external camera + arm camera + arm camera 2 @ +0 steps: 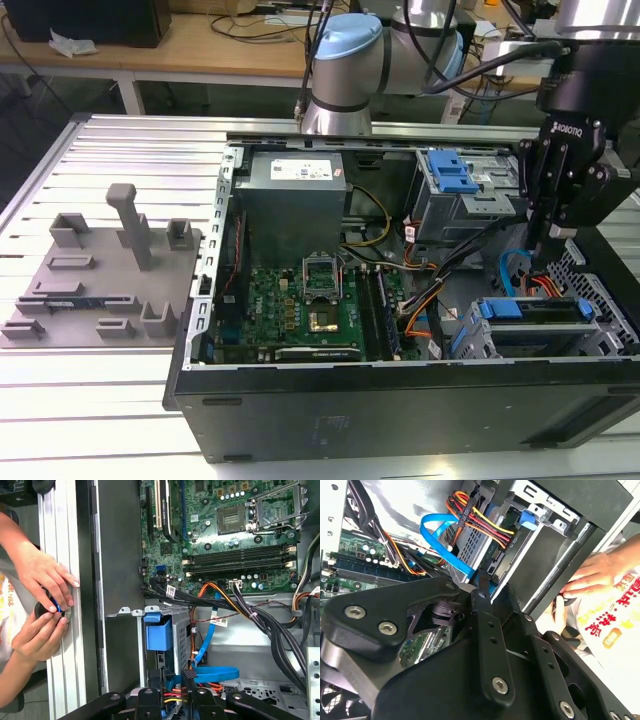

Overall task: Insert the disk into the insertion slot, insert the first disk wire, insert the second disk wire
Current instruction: 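Insert the second disk wire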

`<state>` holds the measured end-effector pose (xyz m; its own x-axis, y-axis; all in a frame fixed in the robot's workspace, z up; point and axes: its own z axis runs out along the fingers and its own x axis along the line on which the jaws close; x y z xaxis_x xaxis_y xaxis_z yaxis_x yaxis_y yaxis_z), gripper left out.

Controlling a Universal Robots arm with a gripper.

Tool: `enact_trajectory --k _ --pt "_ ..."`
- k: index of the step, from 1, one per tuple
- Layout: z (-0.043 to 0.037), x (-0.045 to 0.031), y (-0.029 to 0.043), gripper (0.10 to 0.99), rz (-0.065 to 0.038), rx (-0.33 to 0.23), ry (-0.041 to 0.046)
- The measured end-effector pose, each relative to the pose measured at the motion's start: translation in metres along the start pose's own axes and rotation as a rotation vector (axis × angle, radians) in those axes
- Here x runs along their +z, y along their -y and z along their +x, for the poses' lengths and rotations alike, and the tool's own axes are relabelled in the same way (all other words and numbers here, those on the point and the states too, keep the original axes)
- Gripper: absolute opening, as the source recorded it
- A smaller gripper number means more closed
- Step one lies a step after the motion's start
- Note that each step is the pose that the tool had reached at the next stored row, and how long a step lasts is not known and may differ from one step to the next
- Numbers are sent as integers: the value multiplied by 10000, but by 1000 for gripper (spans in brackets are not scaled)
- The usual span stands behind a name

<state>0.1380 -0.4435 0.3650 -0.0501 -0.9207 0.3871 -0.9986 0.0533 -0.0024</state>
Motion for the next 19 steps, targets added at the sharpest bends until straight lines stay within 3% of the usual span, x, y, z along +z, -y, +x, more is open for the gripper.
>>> enact_trajectory --k 19 --pt "-17 41 1 302 -57 114 -3"
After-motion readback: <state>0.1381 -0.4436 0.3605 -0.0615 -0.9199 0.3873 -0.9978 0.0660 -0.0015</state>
